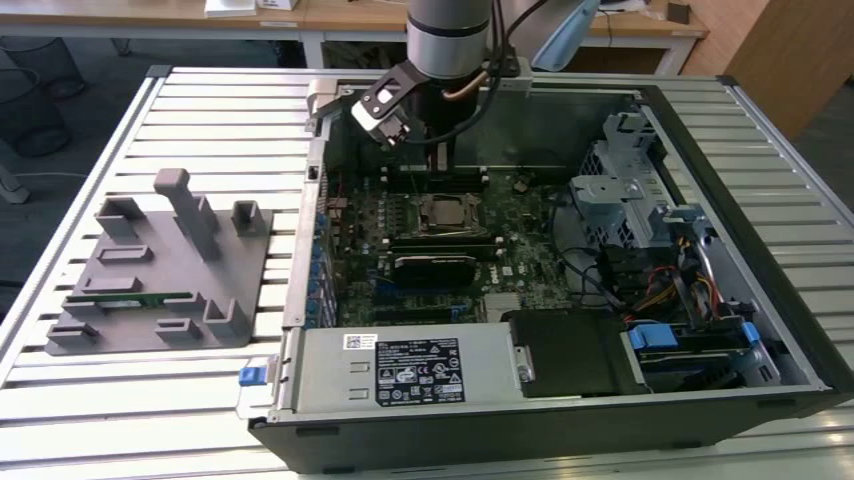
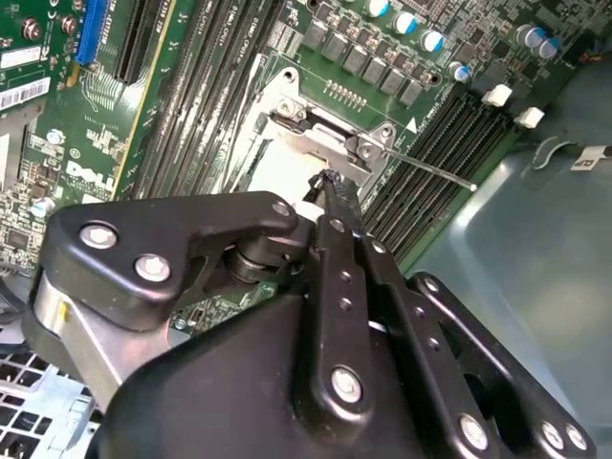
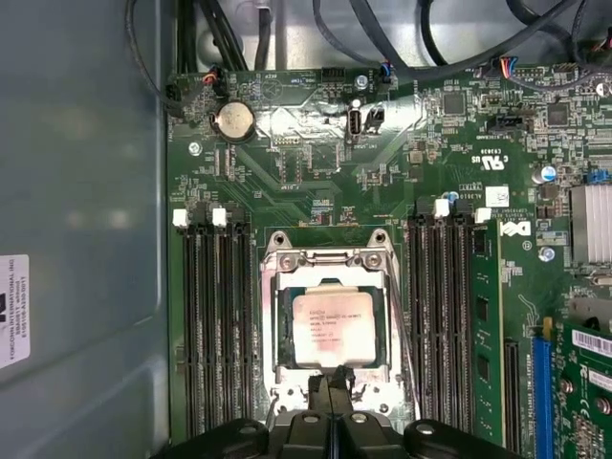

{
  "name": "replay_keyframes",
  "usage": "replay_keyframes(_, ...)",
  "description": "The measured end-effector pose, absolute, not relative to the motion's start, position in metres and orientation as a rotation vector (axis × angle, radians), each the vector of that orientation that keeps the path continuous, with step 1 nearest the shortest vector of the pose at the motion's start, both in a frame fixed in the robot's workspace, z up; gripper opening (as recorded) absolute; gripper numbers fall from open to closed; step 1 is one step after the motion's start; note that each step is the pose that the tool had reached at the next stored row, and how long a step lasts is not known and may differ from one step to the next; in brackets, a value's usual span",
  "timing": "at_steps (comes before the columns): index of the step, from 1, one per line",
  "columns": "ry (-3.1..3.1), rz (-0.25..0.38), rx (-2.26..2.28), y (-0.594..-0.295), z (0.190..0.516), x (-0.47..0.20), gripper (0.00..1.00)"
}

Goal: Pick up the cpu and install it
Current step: 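Close the cpu cover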

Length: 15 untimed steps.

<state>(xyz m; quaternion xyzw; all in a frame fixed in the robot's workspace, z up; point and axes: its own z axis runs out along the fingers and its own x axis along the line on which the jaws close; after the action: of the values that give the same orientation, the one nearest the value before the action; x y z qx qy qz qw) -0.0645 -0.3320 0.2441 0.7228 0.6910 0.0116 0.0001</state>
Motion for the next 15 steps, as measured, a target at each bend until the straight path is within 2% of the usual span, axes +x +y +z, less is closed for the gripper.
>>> replay_keyframes(15,2.17,0.037,2.27,-0.332,0.2538,-0.0652,0.11)
